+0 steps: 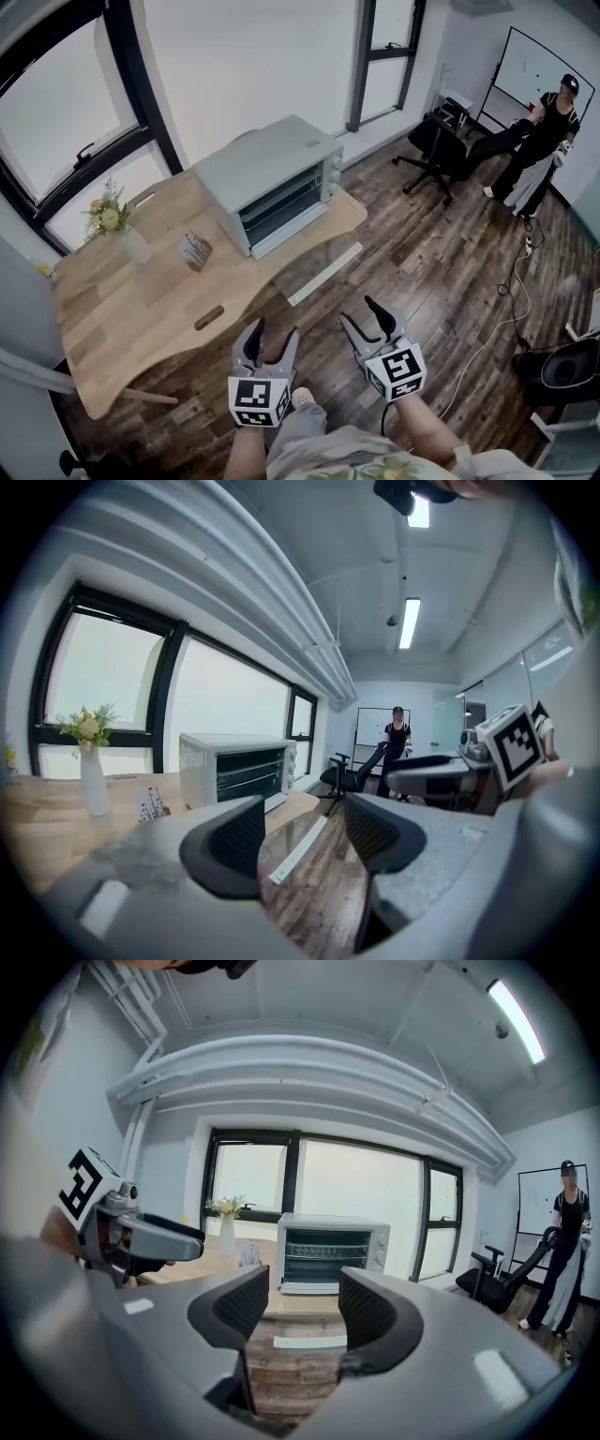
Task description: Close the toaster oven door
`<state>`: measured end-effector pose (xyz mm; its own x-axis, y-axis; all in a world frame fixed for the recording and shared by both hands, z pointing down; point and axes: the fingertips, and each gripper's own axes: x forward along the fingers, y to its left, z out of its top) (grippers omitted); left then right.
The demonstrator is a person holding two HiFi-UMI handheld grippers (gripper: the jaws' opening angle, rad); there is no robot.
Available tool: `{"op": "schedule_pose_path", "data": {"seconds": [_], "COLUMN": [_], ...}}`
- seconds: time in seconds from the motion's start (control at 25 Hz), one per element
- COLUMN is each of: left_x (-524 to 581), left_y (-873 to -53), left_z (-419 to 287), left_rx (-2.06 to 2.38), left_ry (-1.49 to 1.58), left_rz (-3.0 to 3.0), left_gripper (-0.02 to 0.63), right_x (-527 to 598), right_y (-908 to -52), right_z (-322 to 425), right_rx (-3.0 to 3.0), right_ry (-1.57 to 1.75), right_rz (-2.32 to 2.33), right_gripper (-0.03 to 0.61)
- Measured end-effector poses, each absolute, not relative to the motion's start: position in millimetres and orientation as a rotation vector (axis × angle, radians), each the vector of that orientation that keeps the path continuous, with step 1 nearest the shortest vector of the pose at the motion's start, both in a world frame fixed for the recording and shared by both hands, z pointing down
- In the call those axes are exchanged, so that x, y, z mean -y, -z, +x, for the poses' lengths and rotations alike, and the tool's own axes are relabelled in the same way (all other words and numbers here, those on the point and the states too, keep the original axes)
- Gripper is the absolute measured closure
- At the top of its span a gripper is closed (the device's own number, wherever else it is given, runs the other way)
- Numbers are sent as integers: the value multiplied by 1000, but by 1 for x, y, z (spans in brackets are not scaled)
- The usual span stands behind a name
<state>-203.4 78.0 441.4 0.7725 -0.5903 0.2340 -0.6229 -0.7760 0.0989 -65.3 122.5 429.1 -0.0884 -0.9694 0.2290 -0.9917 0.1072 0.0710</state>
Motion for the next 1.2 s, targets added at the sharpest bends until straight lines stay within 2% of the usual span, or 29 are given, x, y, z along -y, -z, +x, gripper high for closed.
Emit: {"op": "schedule_pose_path", "data": {"seconds": [0.2, 1.2], "left_x": [-50, 6], "left_y": [-457, -515], "left_z": [-209, -208], "left_rx": [923, 908], "left_ry": [-302, -485], "left_rz": [2787, 2713], "left_gripper": [348, 348], "right_x": [-98, -27], "right_y": [-447, -486], "right_z": [-65, -38], "right_rx": [2113, 2070], "right_ry": [-187, -252], "right_rz": [1945, 1845], "right_gripper": [336, 334]}}
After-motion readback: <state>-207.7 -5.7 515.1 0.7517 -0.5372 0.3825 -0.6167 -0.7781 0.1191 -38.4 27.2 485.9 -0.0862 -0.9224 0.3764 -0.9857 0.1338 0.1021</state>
